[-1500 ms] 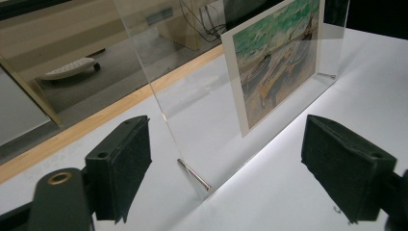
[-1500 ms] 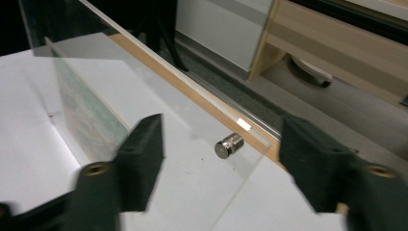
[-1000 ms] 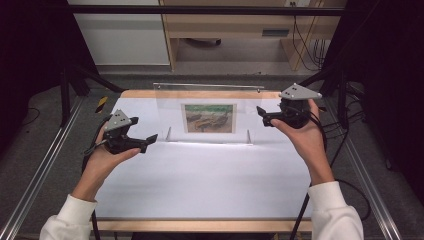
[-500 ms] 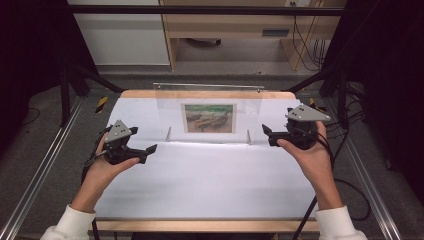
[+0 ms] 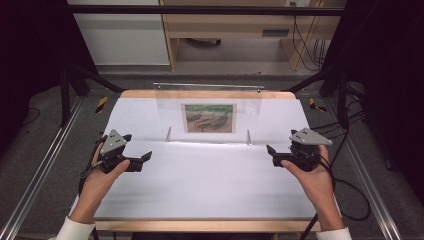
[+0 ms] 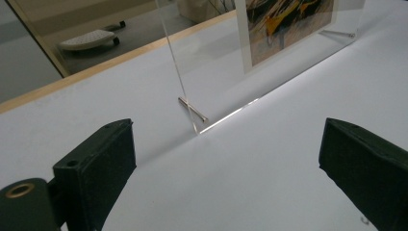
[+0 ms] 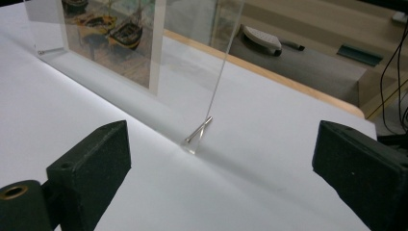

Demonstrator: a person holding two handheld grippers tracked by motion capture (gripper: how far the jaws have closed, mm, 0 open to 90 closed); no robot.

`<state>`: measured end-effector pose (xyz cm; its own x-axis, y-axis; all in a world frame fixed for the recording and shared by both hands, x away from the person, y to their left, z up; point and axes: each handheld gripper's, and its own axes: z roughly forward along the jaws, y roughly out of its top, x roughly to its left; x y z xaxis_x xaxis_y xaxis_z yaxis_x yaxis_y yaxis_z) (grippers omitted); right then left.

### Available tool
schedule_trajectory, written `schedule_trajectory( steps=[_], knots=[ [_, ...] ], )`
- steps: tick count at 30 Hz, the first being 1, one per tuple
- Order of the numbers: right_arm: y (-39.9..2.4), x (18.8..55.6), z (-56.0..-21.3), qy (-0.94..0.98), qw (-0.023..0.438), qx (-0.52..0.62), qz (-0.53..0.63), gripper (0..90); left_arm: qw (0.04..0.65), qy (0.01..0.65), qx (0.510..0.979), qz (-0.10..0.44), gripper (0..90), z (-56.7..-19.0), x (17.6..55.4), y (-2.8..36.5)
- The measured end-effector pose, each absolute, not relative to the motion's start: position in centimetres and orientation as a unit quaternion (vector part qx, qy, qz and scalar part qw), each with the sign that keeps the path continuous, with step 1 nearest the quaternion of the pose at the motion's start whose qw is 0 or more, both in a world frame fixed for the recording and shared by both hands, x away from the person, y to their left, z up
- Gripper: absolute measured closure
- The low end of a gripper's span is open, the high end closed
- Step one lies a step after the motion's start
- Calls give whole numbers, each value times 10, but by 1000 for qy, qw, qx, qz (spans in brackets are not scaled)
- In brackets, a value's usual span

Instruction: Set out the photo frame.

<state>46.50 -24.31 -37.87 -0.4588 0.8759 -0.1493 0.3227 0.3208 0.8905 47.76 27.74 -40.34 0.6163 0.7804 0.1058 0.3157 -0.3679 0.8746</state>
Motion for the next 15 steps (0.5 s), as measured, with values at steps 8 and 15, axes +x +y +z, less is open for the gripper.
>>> schedule_trajectory(
  steps=[8, 15],
  knots=[
    [-253, 458, -412, 741, 311, 427, 415, 69, 438, 367, 777, 264, 55, -427, 475, 284],
    [-258, 452, -432, 732, 305, 443, 418, 72, 440, 388, 765, 266, 55, -447, 472, 290]
  ],
)
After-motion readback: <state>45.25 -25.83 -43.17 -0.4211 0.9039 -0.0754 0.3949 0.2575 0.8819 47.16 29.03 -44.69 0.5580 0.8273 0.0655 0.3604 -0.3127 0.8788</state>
